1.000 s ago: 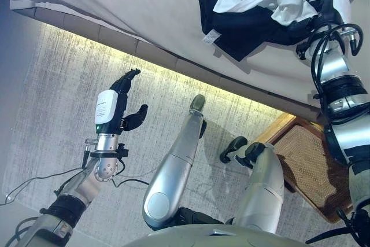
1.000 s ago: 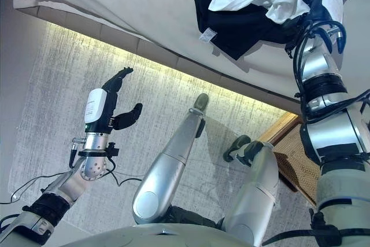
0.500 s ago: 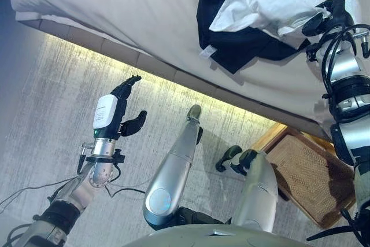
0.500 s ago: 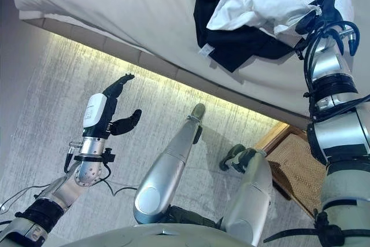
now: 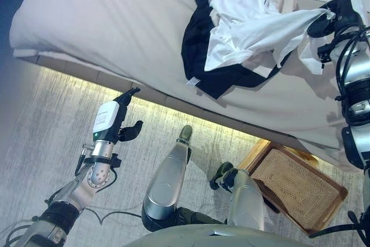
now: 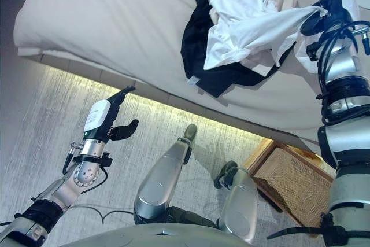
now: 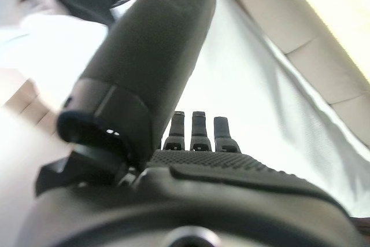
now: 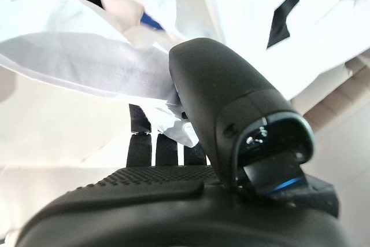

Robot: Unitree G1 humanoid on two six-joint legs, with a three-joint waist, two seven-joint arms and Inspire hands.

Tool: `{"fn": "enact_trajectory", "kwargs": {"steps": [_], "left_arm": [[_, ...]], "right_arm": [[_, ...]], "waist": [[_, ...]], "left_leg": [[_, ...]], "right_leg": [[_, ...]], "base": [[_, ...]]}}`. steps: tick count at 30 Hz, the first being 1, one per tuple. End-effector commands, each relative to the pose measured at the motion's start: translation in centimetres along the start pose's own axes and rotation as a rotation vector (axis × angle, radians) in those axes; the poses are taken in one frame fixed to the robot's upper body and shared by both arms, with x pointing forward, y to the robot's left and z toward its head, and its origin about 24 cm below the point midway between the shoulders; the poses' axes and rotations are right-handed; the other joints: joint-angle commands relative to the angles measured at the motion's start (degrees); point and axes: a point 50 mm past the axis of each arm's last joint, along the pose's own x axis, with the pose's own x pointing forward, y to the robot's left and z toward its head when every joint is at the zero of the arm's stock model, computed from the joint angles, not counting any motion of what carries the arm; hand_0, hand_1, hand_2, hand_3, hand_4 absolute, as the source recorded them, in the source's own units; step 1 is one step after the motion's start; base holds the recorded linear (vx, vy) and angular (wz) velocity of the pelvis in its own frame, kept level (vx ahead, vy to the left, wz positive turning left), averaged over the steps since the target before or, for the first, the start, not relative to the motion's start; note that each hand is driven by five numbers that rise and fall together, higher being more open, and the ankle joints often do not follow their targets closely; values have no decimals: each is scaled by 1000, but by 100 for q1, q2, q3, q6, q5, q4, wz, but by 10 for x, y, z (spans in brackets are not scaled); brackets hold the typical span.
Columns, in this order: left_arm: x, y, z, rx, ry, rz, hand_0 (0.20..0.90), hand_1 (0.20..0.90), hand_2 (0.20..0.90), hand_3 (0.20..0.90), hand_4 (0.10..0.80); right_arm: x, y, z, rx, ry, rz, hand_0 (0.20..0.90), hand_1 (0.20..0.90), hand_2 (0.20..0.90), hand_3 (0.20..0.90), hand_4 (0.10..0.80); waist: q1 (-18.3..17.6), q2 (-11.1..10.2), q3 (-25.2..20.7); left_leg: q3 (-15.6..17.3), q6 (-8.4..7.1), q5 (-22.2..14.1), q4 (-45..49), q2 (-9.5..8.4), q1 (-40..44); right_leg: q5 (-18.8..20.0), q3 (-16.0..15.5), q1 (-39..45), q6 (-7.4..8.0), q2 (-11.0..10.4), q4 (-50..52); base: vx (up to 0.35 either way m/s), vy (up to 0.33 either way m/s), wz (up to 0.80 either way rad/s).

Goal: Pick up the clothes from the bed and place them into the basket

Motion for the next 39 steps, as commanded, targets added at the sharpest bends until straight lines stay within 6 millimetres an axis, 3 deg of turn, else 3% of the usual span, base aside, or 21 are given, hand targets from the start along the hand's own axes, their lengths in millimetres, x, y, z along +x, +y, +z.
{"fn": "enact_trajectory", "kwargs": {"steps": [1, 3, 4, 5, 6, 8, 10, 11, 13, 16, 18, 22, 24, 28, 34, 39], "left_arm": [[-1, 8, -4, -50, 33, 65, 900, 900, 900, 900, 800], [3, 12, -1, -45, 1, 61, 900, 900, 900, 900, 800], [3, 14, -3, -60, 8, 56, 900, 900, 900, 900, 800], [3, 14, -3, -65, 5, 53, 900, 900, 900, 900, 800], [3, 19, -3, -96, -10, 37, 900, 900, 900, 900, 800], [3, 22, 1, -188, -43, -12, 900, 900, 900, 900, 800], [0, 27, 4, -329, -75, -35, 900, 900, 900, 900, 800], [1, 38, 2, -406, -83, -12, 900, 900, 900, 900, 800], [1, 50, -3, -454, -74, 38, 900, 900, 900, 900, 800], [-7, 59, -22, -488, -4, 94, 900, 900, 900, 900, 800], [-19, 54, -45, -419, 136, 129, 900, 900, 900, 900, 800], [-21, 58, -61, -379, 253, 226, 900, 900, 900, 900, 800], [-19, 55, -61, -380, 261, 232, 900, 900, 900, 900, 800], [-14, 28, -55, -249, 274, 167, 900, 900, 900, 900, 800], [3, 23, -38, -188, 187, 131, 900, 900, 900, 900, 800], [13, 18, -31, -208, 170, 118, 900, 900, 900, 900, 800]], "right_arm": [[-4, -56, 18, -31, -156, -148, 300, 300, 300, 200, 100], [-7, -62, 9, -18, -146, -156, 300, 300, 300, 200, 100], [-9, -64, 3, -8, -145, -144, 300, 300, 300, 200, 100], [-9, -65, 1, -4, -142, -148, 300, 300, 300, 200, 100], [-12, -64, -4, -5, -141, -141, 300, 300, 300, 200, 100], [-14, -64, -7, 3, -141, -144, 300, 300, 300, 200, 100], [-15, -73, -8, 30, -147, -161, 300, 300, 300, 200, 100], [-17, -86, -14, 37, -139, -181, 300, 300, 300, 200, 100], [-20, -97, -23, 24, -124, -212, 300, 300, 300, 200, 100], [-23, -111, -26, 7, -127, -242, 300, 300, 300, 200, 100], [-27, -126, -22, 15, -142, -281, 300, 300, 300, 200, 100], [-33, -149, -14, -1, -167, -343, 300, 300, 300, 200, 100], [-36, -155, -13, 0, -178, -367, 300, 300, 300, 200, 100], [-43, -175, -2, -5, -214, -423, 300, 300, 300, 200, 100], [-48, -172, -3, -66, -226, -424, 300, 300, 300, 200, 100], [-51, -155, -22, -110, -206, -368, 300, 300, 300, 200, 100]], "waist": [[-412, -324, -1379], [-598, -355, -1542], [-745, -377, -1693], [-777, -389, -1738], [-899, -394, -1868], [-944, -354, -1930], [-919, -259, -1953], [-967, -292, -2041], [-1048, -331, -2120], [-1156, -326, -2211], [-1250, -379, -2331], [-1386, -444, -2492], [-1426, -482, -2553], [-1640, -582, -2701], [-1878, -619, -2744], [-2115, -611, -2743]], "left_leg": [[354, 145, -1220, 661, -29, 94], [502, 194, -1306, 500, -28, 376], [645, 215, -1277, 182, 10, 673], [676, 222, -1224, 83, 10, 718], [835, 220, -1109, -300, 54, 979], [1107, 234, -990, -683, 150, 1223], [1335, 240, -874, -1005, 258, 1423], [1263, 231, -856, -1006, 198, 1394], [1185, 197, -824, -1066, 164, 1438], [1319, 142, -767, -1258, 267, 1618], [1384, 86, -727, -1465, 281, 1754], [1408, 25, -611, -1809, 282, 1880], [1418, 20, -576, -1877, 283, 1874], [1588, -4, -602, -1943, 333, 1983], [1698, 6, -645, -1926, 353, 2057], [1811, 29, -669, -1966, 382, 2131]], "right_leg": [[634, -23, 277, -148, 317, -1019], [774, 133, 463, -18, 292, -1307], [921, 237, 605, 121, 291, -1635], [984, 250, 622, 149, 290, -1719], [1167, 230, 673, 307, 301, -1930], [1357, -5, 610, 437, 279, -1786], [1196, -177, 638, 422, 308, -1501], [1150, -67, 759, 350, 439, -1829], [1374, 27, 796, 405, 436, -2072], [1397, 80, 869, 396, 474, -2333], [1416, 145, 1025, 387, 584, -2614], [1432, 246, 1148, 393, 720, -2866], [1457, 272, 1142, 388, 754, -2931], [1452, 400, 1193, 377, 846, -3033], [1452, 584, 1216, 367, 945, -3062], [1497, 753, 1188, 391, 1014, -3108]], "base": [[36, 85, -48], [44, 76, -44], [45, 44, -36], [40, 50, -30], [-36, 34, -28], [-126, 58, -51], [-183, 35, -95], [-106, -33, -116], [-60, -38, -64], [-13, -27, -17], [15, -55, -34], [-29, -55, -34], [-51, -61, -11], [-33, -41, -11], [-27, -24, -18], [-34, 12, -6]]}}
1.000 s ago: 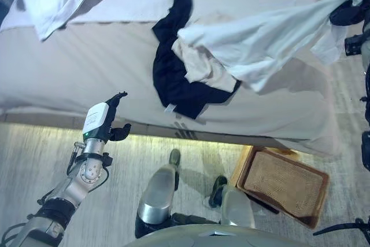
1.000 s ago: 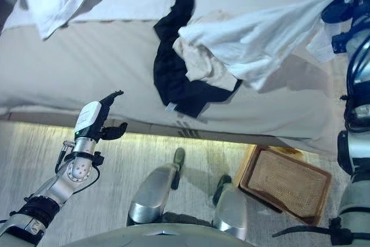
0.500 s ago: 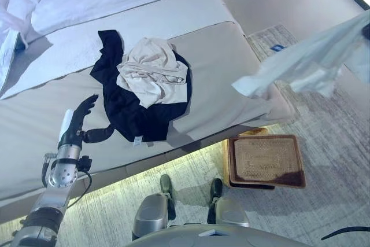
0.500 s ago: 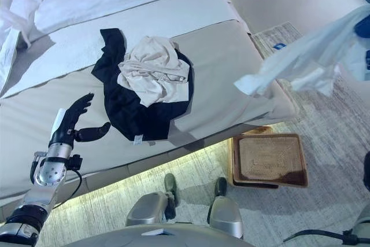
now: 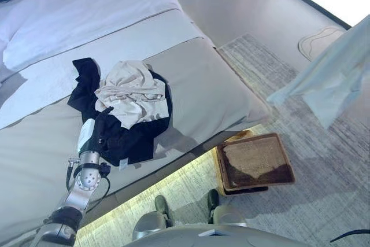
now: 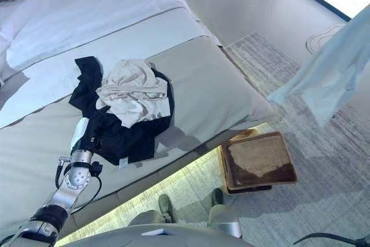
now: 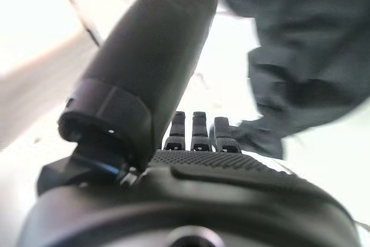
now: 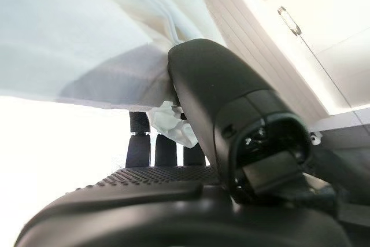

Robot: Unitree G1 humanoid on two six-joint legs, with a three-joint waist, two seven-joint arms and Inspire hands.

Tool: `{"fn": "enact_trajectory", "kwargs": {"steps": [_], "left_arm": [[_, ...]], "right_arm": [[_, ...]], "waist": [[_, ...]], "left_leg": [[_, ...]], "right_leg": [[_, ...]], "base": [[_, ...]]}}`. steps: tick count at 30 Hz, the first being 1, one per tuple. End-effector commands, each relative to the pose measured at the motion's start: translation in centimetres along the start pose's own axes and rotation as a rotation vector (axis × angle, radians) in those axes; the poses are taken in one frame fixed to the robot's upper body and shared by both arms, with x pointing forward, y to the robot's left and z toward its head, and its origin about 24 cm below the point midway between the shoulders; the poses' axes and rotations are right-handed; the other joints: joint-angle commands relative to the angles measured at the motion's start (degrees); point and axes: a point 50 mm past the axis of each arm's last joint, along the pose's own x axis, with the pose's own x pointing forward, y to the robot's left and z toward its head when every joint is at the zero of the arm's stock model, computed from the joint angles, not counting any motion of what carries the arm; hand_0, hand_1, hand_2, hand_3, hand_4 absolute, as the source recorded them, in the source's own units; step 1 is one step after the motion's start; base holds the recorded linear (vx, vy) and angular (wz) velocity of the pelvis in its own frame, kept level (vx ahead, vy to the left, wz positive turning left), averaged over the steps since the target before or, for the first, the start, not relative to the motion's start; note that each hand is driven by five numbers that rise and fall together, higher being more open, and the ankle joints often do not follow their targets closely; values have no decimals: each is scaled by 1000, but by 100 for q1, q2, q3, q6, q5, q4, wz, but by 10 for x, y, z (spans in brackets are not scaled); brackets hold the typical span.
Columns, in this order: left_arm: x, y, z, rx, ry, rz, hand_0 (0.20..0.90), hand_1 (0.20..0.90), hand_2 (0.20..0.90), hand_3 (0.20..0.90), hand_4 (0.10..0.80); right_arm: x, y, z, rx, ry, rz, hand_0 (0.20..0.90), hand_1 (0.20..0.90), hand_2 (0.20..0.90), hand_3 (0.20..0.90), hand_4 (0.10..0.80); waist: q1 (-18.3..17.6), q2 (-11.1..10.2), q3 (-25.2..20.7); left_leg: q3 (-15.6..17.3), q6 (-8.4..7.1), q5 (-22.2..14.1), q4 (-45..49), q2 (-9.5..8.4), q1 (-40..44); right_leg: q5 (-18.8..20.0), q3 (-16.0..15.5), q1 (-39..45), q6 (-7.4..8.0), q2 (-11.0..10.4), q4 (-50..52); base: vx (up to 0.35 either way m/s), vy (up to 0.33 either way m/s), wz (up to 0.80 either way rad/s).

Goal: Pick up the clothes from the bed and place them into the basket

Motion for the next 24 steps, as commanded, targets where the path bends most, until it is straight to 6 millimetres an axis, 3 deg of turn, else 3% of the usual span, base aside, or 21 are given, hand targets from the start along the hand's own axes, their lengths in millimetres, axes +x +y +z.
{"fn": "enact_trajectory", "kwargs": {"steps": [1, 8, 12, 17, 24], "left_arm": [[10, 14, 9, 42, -82, 54, 900, 900, 900, 900, 800], [11, 7, 7, 1, -55, 36, 900, 900, 900, 900, 800], [10, -5, 9, -25, -52, 12, 900, 900, 900, 900, 800], [10, -18, 15, -39, -57, -26, 900, 900, 900, 900, 800], [12, -25, 18, -44, -50, -70, 900, 900, 900, 900, 800]], "right_arm": [[-4, -21, 16, -51, -136, -90, 300, 300, 300, 200, 100], [-25, 20, -28, -14, -44, 63, 300, 300, 300, 200, 100], [-42, 54, -64, 149, 104, 137, 300, 300, 300, 200, 100], [-56, 81, -100, 174, 266, 191, 300, 300, 300, 200, 100], [-71, 105, -121, 55, 334, 297, 300, 300, 300, 200, 100]], "waist": [[0, -221, -935], [-191, -168, -933], [-279, -121, -901], [-283, -57, -897], [-265, 36, -889]], "left_leg": [[-278, -40, -818, 367, 11, 19], [-164, -27, -836, 369, 41, 93], [-63, -30, -893, 424, 78, 141], [7, -54, -945, 531, 120, 174], [34, -87, -907, 494, 127, 182]], "right_leg": [[-483, -18, -324, 105, 225, 619], [-461, 170, -371, 113, 286, 640], [-451, 213, -377, 105, 295, 646], [-433, 195, -352, 94, 269, 647], [-423, 158, -359, 94, 257, 648]], "base": [[4, 20, -20], [-2, 15, -18], [-8, 13, -4], [5, 6, -7], [1, 0, -1]]}}
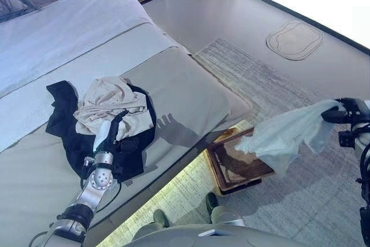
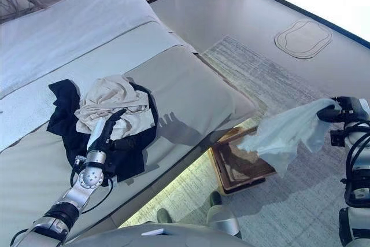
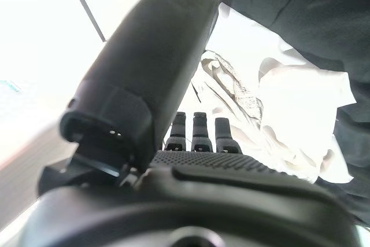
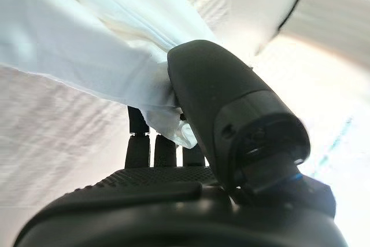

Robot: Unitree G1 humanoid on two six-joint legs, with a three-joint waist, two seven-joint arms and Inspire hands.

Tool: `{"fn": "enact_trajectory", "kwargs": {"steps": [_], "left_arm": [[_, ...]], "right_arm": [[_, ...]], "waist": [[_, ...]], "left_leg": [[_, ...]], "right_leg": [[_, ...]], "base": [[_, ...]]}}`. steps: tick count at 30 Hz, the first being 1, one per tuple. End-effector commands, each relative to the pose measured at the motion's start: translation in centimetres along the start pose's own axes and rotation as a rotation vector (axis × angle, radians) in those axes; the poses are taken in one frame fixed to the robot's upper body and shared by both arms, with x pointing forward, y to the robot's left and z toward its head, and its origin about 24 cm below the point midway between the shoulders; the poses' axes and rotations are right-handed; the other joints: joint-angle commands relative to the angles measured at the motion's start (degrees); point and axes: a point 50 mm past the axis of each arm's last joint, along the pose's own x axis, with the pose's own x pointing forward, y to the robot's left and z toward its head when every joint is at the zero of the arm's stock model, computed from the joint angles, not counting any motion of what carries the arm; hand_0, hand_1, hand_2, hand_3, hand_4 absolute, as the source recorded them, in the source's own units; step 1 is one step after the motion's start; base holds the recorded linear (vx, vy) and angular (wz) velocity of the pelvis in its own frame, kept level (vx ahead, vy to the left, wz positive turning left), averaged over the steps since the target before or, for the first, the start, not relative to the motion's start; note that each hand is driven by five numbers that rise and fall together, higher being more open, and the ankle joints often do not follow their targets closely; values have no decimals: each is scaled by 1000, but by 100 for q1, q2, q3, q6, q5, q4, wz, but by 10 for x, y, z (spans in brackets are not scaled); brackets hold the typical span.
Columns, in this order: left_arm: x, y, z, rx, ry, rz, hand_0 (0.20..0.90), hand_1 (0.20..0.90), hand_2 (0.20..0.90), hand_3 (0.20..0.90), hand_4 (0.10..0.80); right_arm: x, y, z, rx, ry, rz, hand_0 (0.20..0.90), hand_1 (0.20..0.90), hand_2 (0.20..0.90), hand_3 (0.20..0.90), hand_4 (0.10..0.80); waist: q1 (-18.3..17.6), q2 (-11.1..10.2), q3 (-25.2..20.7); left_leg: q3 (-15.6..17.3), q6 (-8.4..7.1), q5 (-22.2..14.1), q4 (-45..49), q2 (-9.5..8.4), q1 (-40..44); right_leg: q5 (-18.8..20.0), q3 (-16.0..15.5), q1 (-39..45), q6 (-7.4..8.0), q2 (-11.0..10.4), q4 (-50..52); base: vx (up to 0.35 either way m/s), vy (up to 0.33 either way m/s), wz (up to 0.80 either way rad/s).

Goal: Pick up the clothes from the bed and place them into the basket

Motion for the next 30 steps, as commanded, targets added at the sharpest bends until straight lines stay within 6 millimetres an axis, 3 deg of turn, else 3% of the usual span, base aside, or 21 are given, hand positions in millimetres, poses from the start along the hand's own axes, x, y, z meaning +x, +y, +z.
{"fn": "enact_trajectory", "kwargs": {"steps": [1, 8, 9, 10, 30], "left_arm": [[21, 15, 20, -32, -77, 63, 900, 900, 900, 900, 800], [20, 11, 20, -32, -74, 32, 900, 900, 900, 900, 800], [20, 11, 20, -33, -76, 31, 900, 900, 900, 900, 800], [20, 10, 20, -35, -77, 31, 900, 900, 900, 900, 800], [20, 16, 29, -32, -138, 81, 900, 900, 900, 900, 800]], "right_arm": [[6, -25, 49, -79, -197, -84, 300, 300, 300, 200, 100], [8, -10, 32, -99, -118, -40, 300, 300, 300, 200, 100], [8, -8, 26, -111, -90, -32, 789, 789, 789, 771, 671], [9, -5, 21, -118, -68, -22, 900, 900, 900, 900, 800], [4, 23, -6, -122, 11, 56, 900, 900, 900, 900, 800]], "waist": [[202, -124, -644], [283, -72, -612], [294, -66, -604], [304, -58, -599], [437, -42, -471]], "left_leg": [[-346, -88, -899, 624, 84, -99], [-392, -106, -859, 582, 62, -136], [-398, -108, -852, 572, 57, -139], [-405, -110, -845, 564, 55, -140], [-503, -130, -781, 500, 40, -144]], "right_leg": [[-419, -251, -386, 92, 192, 653], [-427, -319, -403, 93, 201, 649], [-422, -330, -403, 91, 202, 640], [-418, -339, -399, 92, 199, 629], [-414, -462, -349, 81, 189, 582]], "base": [[0, 0, 0], [-7, -6, 1], [-25, -18, 6], [-18, -18, 7], [-3, -11, 3]]}}
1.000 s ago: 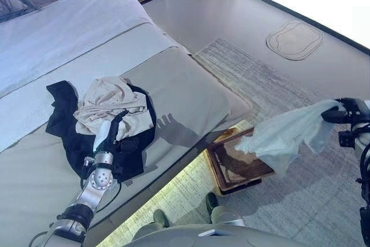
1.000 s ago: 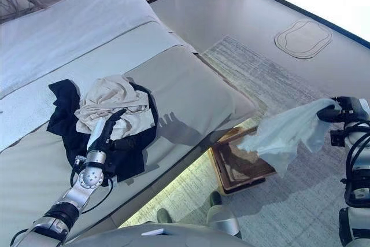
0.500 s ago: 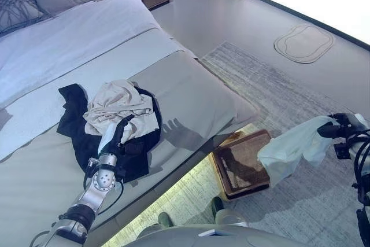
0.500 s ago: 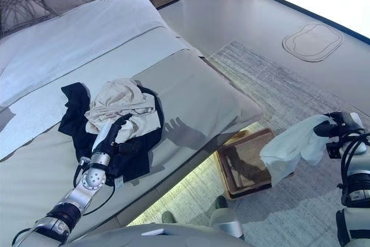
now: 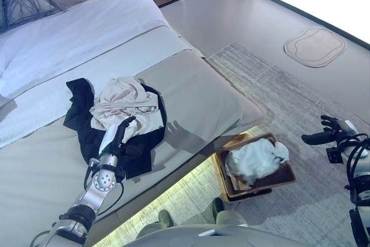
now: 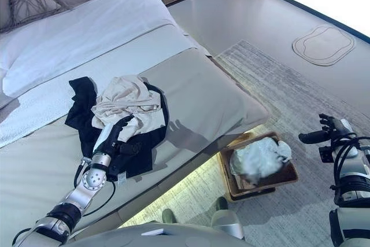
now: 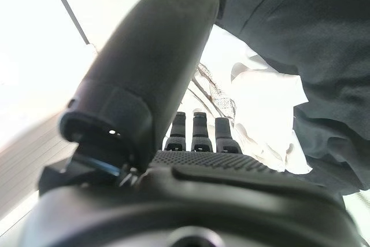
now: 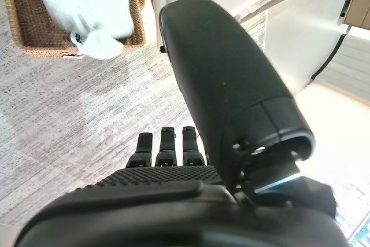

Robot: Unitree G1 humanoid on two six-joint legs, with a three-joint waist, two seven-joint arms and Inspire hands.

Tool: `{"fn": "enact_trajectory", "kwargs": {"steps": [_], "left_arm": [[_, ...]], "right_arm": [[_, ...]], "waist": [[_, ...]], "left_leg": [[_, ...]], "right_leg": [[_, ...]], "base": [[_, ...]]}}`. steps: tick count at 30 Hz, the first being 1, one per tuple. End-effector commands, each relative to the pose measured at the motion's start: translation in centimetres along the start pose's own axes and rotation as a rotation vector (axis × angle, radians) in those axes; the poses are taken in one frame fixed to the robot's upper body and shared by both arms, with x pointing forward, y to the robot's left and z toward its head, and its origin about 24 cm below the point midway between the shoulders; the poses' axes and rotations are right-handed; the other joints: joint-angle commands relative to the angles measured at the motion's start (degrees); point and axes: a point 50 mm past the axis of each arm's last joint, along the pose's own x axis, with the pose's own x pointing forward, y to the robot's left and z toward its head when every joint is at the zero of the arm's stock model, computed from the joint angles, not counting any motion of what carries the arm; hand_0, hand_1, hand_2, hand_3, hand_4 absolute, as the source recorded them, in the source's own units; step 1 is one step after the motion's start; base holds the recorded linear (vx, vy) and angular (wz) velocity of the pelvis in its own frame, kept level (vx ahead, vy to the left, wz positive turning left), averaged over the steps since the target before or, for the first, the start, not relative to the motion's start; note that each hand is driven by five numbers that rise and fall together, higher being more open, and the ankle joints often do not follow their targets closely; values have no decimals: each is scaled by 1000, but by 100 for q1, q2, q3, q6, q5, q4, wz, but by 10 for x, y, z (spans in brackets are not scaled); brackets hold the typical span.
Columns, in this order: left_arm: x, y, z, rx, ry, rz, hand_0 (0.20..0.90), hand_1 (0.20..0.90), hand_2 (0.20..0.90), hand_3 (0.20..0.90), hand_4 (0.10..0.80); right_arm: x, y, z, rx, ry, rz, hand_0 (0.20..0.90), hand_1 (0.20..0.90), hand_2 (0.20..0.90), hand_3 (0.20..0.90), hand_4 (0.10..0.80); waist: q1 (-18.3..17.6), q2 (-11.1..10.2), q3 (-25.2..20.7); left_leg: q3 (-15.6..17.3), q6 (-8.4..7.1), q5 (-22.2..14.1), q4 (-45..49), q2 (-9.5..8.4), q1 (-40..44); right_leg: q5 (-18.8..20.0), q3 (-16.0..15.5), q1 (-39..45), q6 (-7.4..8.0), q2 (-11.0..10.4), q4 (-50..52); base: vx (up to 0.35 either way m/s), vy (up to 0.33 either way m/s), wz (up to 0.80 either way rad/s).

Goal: Pick up the clothes from the bed and place them into the basket

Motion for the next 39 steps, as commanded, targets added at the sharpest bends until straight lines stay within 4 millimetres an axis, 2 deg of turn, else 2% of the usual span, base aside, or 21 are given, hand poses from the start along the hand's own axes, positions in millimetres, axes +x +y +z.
{"fn": "enact_trajectory", "kwargs": {"steps": [1, 3, 7, 13, 17, 20, 23, 32, 35, 36, 39], "left_arm": [[20, 27, 32, -32, -168, 165, 900, 900, 900, 900, 800], [20, 28, 34, -38, -172, 197, 900, 900, 900, 900, 800], [19, 31, 32, -44, -161, 245, 900, 900, 900, 900, 800], [15, 28, 25, -38, -127, 265, 900, 900, 900, 900, 800], [15, 27, 23, -42, -111, 273, 900, 900, 900, 900, 800], [12, 26, 20, -38, -102, 270, 900, 900, 900, 900, 800], [11, 26, 19, -28, -96, 269, 900, 900, 900, 900, 800], [-2, 24, 1, 5, -34, 215, 900, 900, 900, 900, 800], [-6, 25, -2, 6, -38, 209, 900, 900, 900, 900, 800], [-3, 32, 8, 20, -97, 216, 900, 900, 900, 900, 800], [2, 41, 19, 35, -157, 215, 900, 900, 900, 900, 800]], "right_arm": [[3, -14, 25, -28, -101, -71, 900, 900, 900, 900, 800], [3, -10, 26, -29, -117, -68, 900, 900, 900, 900, 800], [1, -4, 44, -24, -195, -87, 900, 900, 900, 900, 800], [-6, 7, 82, -57, -338, -140, 900, 900, 900, 900, 800], [-12, 18, 118, -88, -448, -153, 900, 900, 900, 900, 800], [-18, 29, 145, -114, -531, -137, 900, 900, 900, 900, 800], [-24, 38, 162, -148, -595, -114, 900, 900, 900, 900, 800], [-36, 58, 193, -201, -720, -48, 900, 900, 900, 900, 800], [-39, 58, 205, -222, -750, -40, 900, 900, 900, 900, 800], [-45, 48, 226, -233, -794, -85, 900, 900, 900, 900, 800], [-50, 33, 246, -230, -828, -131, 900, 900, 900, 900, 800]], "waist": [[120, -170, -391], [150, -181, -371], [201, -192, -333], [316, -176, -258], [443, -161, -188], [621, -157, -129], [767, -163, -90], [1202, -186, 73], [1349, -153, 185], [1561, -71, 493], [1749, 8, 799]], "left_leg": [[-323, -112, -799, 501, 6, -38], [-340, -112, -797, 504, 6, -37], [-384, -114, -794, 493, -6, -45], [-518, -125, -777, 478, -54, -99], [-640, -133, -760, 496, -92, -205], [-792, -127, -762, 522, -146, -285], [-916, -122, -756, 551, -183, -359], [-1290, -95, -762, 826, -262, -595], [-1418, -100, -764, 998, -286, -766], [-1577, -92, -765, 1274, -303, -1110], [-1695, -85, -791, 1563, -310, -1429]], "right_leg": [[-414, -274, -353, 81, 186, 605], [-414, -302, -337, 80, 170, 606], [-418, -375, -324, 83, 134, 608], [-470, -495, -308, 77, 86, 649], [-521, -591, -336, 59, 45, 696], [-558, -681, -325, 36, 0, 712], [-595, -755, -322, 8, -33, 744], [-820, -1048, -328, -113, -127, 1083], [-929, -1166, -420, -176, -174, 1304], [-1089, -1321, -712, -267, -251, 1766], [-1239, -1496, -1011, -345, -382, 2245]], "base": [[0, 0, 0], [7, -16, 0], [1, -2, 1], [3, 2, 7], [-18, 26, 17], [11, 31, 19], [29, 22, 27], [71, 20, 31], [-1, 60, 31], [-141, 58, 30], [-115, 32, 48]]}}
